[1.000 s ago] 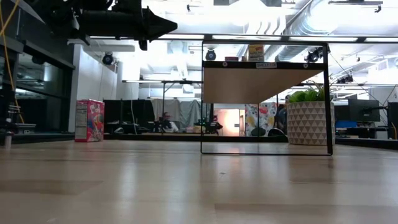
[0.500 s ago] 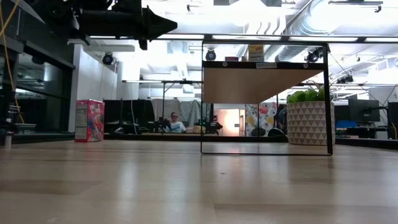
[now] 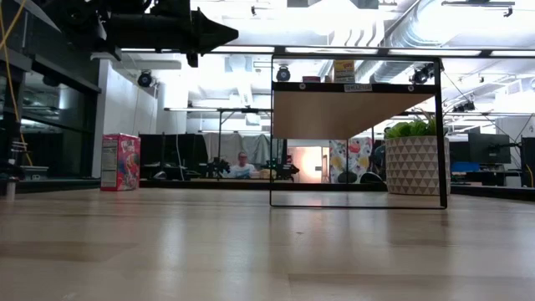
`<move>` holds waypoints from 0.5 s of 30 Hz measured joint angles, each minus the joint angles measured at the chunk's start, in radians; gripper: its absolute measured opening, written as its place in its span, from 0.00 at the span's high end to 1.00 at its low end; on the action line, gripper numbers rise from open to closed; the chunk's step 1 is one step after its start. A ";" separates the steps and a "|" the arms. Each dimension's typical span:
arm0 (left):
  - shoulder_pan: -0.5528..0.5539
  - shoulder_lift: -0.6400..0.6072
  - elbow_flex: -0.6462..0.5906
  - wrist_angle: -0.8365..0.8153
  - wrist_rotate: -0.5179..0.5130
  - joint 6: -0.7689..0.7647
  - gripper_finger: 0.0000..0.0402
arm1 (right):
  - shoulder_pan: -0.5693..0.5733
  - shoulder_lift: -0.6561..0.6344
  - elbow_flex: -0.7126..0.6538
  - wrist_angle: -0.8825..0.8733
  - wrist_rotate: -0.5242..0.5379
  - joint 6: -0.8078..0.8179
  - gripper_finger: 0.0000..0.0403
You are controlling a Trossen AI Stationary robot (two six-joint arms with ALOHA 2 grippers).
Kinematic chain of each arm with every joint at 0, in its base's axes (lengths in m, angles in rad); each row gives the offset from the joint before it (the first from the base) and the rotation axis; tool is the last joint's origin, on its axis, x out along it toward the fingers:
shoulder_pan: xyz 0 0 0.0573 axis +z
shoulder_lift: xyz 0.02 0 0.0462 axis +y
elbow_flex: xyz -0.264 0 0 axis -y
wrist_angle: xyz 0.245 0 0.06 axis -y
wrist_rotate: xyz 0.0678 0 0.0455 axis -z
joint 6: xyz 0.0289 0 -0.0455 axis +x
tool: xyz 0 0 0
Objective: Stack cereal on shelf
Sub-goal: Put the yellow cereal box on the shelf aligned with the yellow cereal box
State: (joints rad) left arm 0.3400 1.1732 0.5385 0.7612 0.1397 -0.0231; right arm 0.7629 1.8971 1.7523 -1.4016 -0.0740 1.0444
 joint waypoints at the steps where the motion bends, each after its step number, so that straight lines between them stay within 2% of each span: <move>1: 0.000 0.000 0.000 0.000 0.000 0.000 1.00 | -0.005 0.006 0.000 -0.006 -0.009 -0.012 0.37; 9: 0.000 0.000 0.000 0.000 0.000 0.000 1.00 | -0.017 0.047 0.000 -0.056 -0.061 -0.044 0.37; 15: 0.000 0.000 0.000 0.000 0.000 0.000 1.00 | -0.022 0.048 -0.001 -0.077 -0.027 -0.051 0.37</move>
State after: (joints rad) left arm 0.3397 1.1732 0.5385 0.7612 0.1395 -0.0233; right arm 0.7407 1.9450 1.7515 -1.4787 -0.1013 0.9932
